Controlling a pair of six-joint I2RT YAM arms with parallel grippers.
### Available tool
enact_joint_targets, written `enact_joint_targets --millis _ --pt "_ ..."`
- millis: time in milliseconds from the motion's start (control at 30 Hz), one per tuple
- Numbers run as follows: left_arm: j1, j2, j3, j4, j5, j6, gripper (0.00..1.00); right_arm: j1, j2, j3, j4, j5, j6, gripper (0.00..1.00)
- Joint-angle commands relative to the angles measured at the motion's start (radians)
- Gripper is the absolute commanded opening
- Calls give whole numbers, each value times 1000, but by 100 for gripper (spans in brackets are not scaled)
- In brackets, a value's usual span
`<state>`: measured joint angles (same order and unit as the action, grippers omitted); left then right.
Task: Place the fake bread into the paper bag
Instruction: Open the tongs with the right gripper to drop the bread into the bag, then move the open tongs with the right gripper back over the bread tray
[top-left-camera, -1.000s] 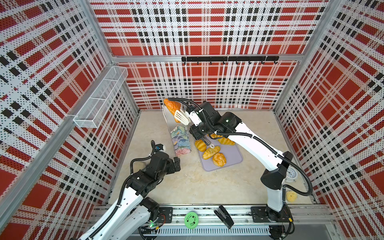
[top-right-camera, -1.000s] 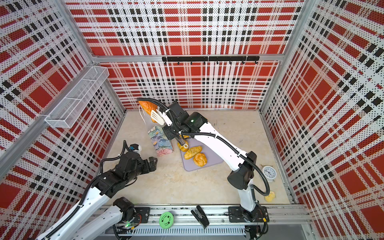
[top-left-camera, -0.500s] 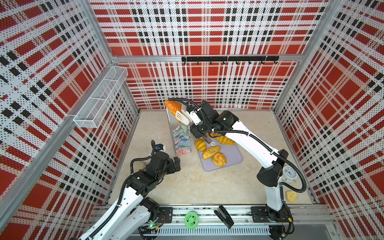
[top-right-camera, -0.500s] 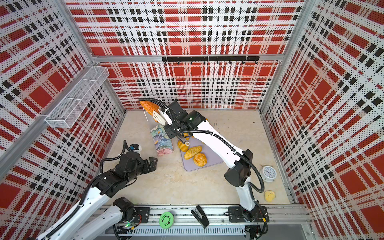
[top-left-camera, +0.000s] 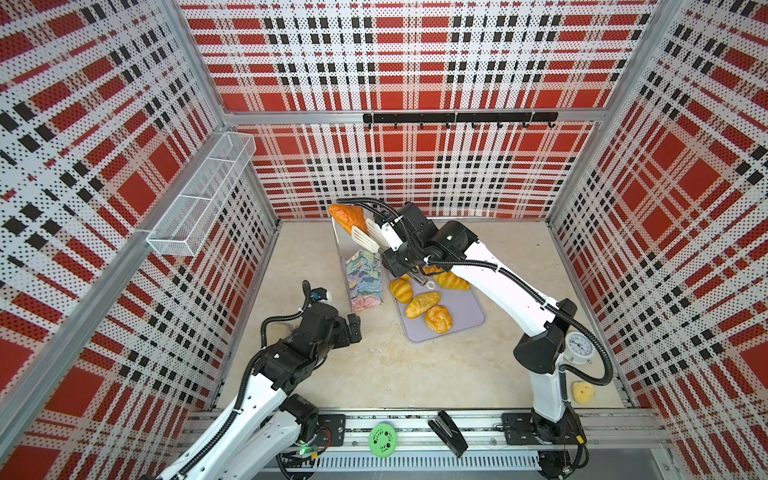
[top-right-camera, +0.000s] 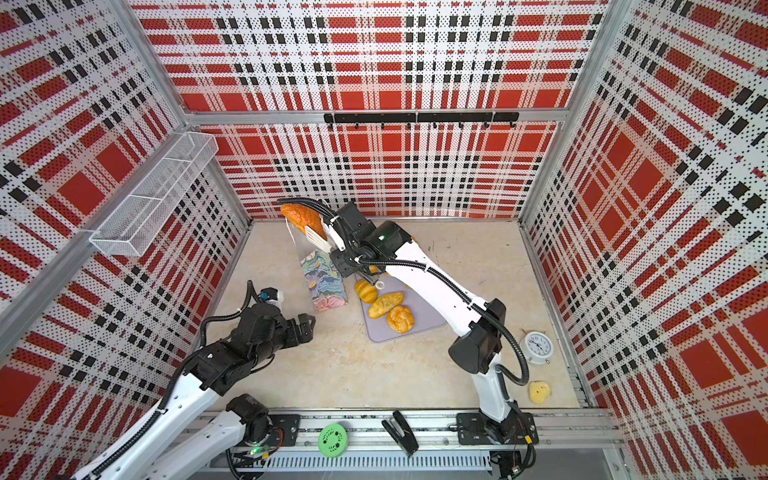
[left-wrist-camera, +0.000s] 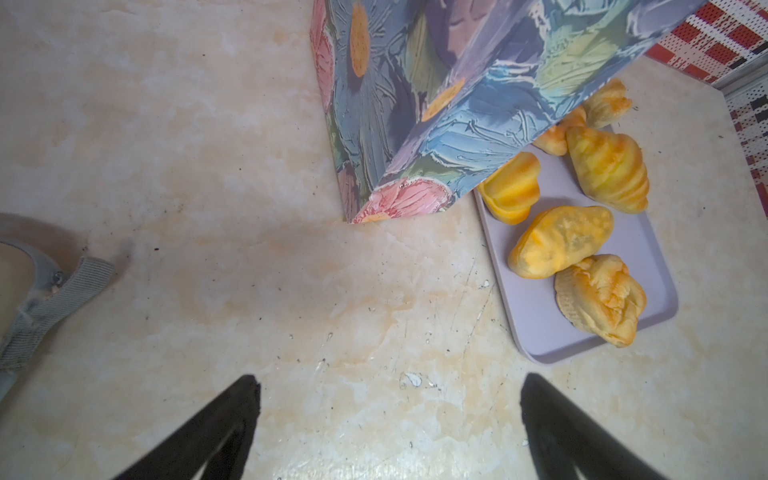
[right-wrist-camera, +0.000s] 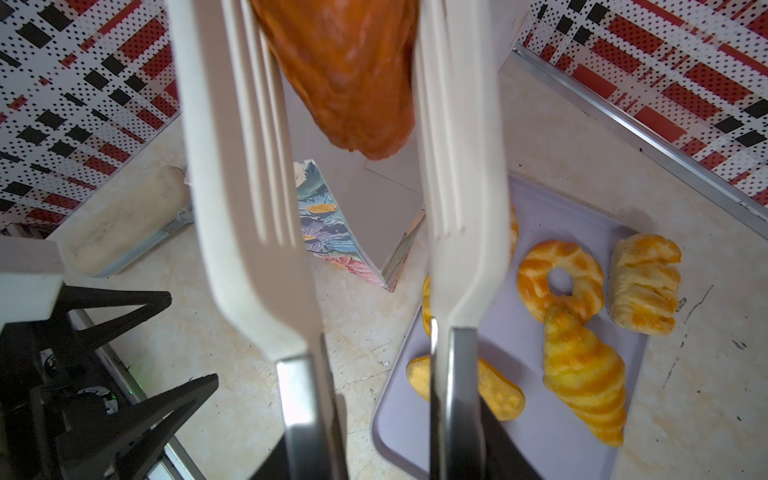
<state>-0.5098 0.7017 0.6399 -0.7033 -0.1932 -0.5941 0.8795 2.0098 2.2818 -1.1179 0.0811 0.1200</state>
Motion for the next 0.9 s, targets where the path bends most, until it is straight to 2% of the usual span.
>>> enact_joint_targets --millis 0,567,867 --pt "10 -4 -6 11 -2 -6 99 2 -3 42 41 19 -13 48" --pt "8 -17 -7 5 1 -23 99 4 -55 20 23 46 -17 49" --pt "1 -47 -26 5 18 -38 99 -1 -211 -177 18 137 -16 51"
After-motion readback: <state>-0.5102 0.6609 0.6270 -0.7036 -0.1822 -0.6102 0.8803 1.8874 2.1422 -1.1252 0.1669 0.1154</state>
